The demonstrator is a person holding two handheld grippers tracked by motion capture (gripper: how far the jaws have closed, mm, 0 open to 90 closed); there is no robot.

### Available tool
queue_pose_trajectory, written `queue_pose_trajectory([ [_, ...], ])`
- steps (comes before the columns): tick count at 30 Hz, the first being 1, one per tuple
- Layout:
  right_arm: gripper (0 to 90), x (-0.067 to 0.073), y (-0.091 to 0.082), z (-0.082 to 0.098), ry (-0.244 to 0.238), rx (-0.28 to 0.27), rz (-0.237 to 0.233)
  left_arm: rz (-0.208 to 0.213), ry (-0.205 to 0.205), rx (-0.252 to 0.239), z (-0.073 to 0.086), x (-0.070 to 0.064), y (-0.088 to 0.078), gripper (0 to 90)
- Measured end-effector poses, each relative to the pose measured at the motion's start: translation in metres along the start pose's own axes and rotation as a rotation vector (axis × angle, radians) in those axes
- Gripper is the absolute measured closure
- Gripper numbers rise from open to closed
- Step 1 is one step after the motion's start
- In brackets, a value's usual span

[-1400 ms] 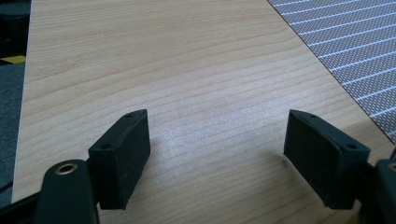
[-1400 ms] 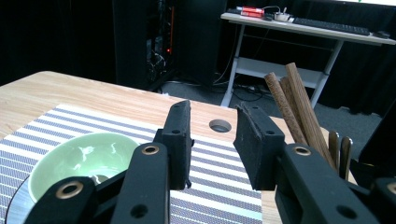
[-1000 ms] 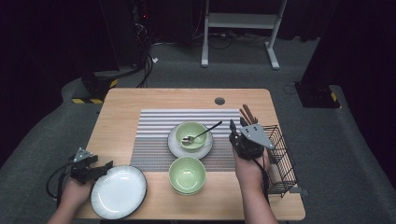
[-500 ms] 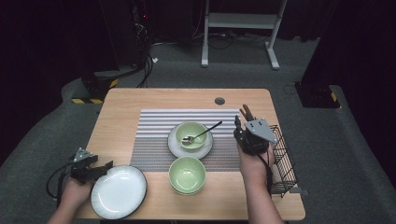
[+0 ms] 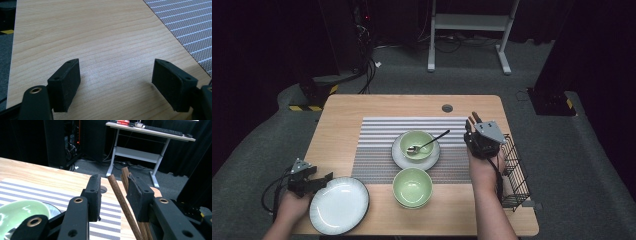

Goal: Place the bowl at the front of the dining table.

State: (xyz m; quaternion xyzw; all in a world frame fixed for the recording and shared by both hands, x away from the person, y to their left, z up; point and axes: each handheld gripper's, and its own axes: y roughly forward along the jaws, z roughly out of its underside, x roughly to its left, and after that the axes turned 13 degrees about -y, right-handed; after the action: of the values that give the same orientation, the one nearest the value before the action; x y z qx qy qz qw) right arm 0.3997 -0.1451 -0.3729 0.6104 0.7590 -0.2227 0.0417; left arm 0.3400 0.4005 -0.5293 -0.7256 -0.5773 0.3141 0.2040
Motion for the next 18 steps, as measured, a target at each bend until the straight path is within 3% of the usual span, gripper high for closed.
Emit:
queue_pose_trajectory([
  [18,67.7,0.001,0.014,0.003,-0.035,0.052,0.006,0.000,0.000,0.000,0.000,0.000,0.000,22.9],
])
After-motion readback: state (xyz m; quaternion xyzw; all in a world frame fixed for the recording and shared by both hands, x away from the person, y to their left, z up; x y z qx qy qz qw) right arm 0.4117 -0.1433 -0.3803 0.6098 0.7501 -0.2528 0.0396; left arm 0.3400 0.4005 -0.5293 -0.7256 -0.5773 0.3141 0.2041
